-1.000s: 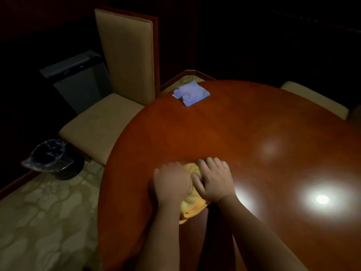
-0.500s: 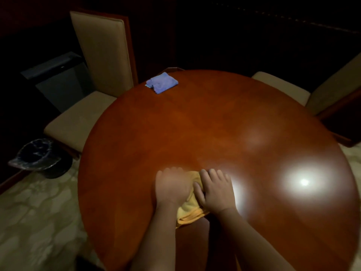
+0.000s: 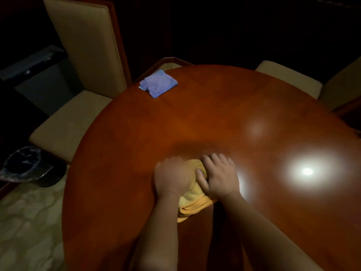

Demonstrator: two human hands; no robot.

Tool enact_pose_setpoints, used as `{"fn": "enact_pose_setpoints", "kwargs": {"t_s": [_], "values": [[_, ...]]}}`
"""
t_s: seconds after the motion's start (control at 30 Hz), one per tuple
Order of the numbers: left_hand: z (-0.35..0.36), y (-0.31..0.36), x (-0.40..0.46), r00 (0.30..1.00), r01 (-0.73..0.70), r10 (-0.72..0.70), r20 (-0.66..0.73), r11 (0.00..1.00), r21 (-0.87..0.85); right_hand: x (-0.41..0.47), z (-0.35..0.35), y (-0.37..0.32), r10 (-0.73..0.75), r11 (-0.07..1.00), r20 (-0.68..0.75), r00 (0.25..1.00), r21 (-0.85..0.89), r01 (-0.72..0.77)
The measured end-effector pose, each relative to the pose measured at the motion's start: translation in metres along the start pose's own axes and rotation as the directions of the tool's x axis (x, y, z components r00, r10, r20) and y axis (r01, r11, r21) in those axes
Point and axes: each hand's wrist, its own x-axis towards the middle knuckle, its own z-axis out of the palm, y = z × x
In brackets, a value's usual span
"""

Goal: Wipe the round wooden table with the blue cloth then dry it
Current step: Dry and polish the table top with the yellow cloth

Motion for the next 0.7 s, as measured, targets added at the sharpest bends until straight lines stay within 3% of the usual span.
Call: {"fn": "enact_pose_setpoints", "kwargs": {"t_s": [0.4,0.7], "values": [[0.043,-0.028,0.121,0.996,0.003,-0.005,-0.094,1.000,-0.024,0.122,0.043,0.021,0.012,0.998,-0.046,0.999,-0.062,-0.014],[0.020,-0.040,0.081,0.999,0.032,-0.032,-0.039,0.999,0.007,0.102,0.034,-0.007,0.038,0.999,0.036,0.999,-0.037,-0.036]]}}
